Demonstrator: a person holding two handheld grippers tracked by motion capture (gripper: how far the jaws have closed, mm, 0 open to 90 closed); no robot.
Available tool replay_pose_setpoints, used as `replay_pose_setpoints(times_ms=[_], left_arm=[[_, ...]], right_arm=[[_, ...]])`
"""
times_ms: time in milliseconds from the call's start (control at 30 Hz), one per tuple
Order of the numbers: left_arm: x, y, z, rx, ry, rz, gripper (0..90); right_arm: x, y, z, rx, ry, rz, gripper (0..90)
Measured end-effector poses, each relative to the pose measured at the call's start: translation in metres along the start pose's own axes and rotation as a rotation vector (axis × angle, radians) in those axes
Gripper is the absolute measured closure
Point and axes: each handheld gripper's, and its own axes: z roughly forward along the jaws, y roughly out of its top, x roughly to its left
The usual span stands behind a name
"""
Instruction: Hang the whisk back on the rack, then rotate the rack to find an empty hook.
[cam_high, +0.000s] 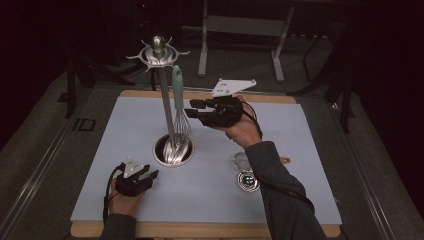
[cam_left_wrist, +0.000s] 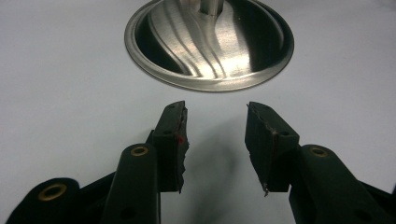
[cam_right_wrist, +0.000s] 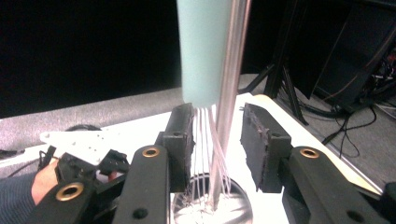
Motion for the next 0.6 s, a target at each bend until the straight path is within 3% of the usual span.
replay_pose_setpoints(times_ms=[133,267,467,600], left_arm=[[0.0,0.0,0.0,-0.001,0.001,-0.001,58.9],[0.0,0.0,-0.001,-0.002,0.004,0.002,58.9],[0.0,0.0,-0.001,-0.003,0.024,-0.003,58.9],[-0.005,0.001,0.001,0.013,0.053,0.03,62.4]], right_arm=[[-0.004,-0.005,-0.002,0.04,-0.035,0.005,64.0],[-0.008,-0.013,-0.003,0.055,-0.029,0.029,66.5],[-0.012,-0.023,-0.005,0.102,-0.064,0.029,69.8],[-0.014,-0.028,-0.01,0.13,-0.073,0.011,68.2]])
